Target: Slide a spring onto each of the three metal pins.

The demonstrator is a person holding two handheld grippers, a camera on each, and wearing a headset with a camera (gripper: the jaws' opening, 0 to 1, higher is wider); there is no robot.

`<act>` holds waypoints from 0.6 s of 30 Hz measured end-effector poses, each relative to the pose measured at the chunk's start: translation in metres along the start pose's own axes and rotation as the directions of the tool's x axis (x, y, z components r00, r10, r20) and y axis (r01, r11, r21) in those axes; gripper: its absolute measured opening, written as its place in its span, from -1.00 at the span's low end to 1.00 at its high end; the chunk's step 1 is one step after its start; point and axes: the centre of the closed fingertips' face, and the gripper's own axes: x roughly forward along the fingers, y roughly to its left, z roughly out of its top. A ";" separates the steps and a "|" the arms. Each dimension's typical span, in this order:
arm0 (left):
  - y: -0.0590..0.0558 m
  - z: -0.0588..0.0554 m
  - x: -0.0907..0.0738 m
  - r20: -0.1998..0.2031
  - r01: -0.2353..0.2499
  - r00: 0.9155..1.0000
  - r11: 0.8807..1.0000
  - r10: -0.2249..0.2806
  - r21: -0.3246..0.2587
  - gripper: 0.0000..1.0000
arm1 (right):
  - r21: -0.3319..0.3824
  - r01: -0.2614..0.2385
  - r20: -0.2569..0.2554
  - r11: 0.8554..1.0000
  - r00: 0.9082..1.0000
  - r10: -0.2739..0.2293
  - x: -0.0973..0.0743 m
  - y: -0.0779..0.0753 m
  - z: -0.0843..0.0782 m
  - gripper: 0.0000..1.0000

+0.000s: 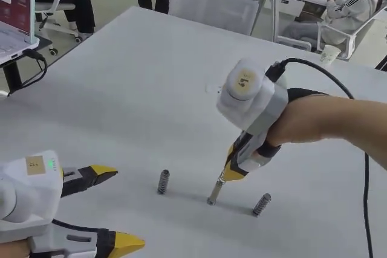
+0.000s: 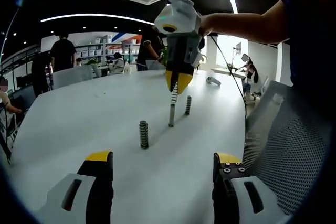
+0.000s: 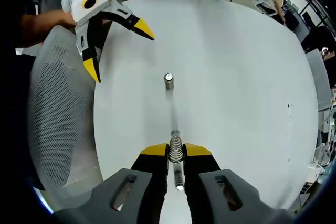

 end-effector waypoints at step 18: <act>-0.001 0.005 -0.001 0.003 0.001 1.000 1.000 -0.001 0.005 0.45 | 0.002 -0.016 -0.042 1.000 0.999 0.016 0.022 0.000 -0.005 -0.84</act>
